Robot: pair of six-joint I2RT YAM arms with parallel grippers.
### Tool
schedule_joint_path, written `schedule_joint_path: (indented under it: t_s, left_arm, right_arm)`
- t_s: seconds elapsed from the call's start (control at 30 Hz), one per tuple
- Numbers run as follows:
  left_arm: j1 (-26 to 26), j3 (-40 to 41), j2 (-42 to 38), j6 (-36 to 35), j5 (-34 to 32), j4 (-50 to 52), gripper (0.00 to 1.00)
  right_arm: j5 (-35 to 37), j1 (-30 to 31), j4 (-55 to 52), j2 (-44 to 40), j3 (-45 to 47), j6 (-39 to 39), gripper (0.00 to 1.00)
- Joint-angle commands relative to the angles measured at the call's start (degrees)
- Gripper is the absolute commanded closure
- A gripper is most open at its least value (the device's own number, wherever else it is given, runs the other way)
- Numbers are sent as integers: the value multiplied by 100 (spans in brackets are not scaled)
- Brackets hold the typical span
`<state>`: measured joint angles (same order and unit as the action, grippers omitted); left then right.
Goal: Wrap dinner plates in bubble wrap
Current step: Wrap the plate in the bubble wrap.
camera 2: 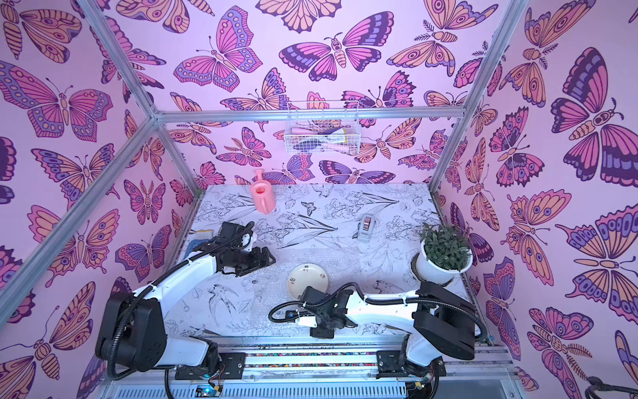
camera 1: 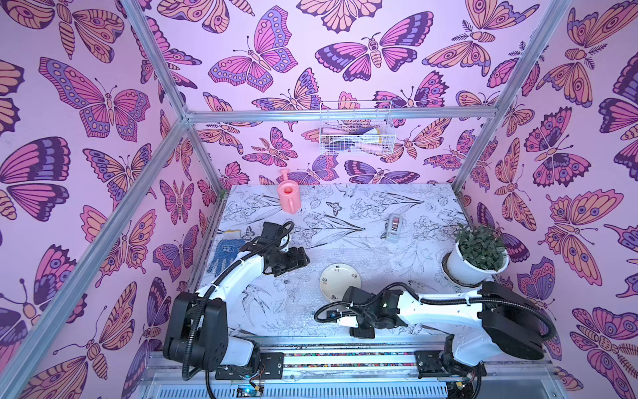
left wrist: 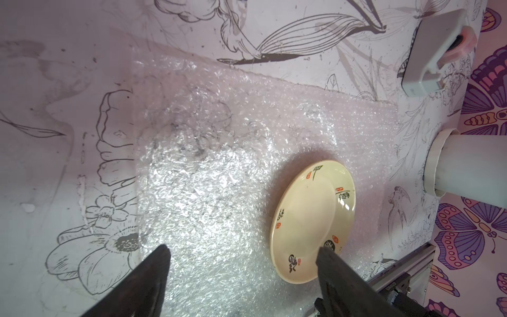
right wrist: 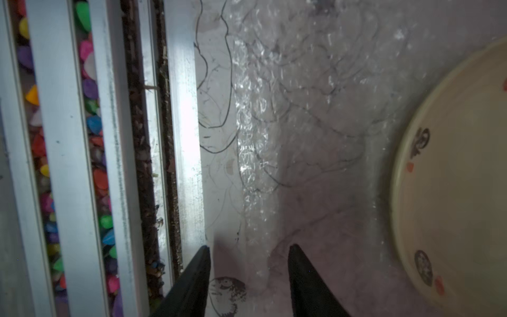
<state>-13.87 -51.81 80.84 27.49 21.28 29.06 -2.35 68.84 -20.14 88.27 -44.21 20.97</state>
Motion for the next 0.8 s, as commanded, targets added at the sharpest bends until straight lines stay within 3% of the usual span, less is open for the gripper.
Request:
schedule_joint_path:
  t_s: [0.0,0.57,0.77]
  left_arm:
    - [43,92,-130,-7,86,175,15]
    - [82,-34,-110,-115,213,250,15]
    - [-76,-195,46,-137,217,287,15]
  right_arm:
    - [241,107,68,138,-132,232,56]
    - [522,193,17,417,-279,250,95]
    - [436,157,-336,-17,-508,289,100]
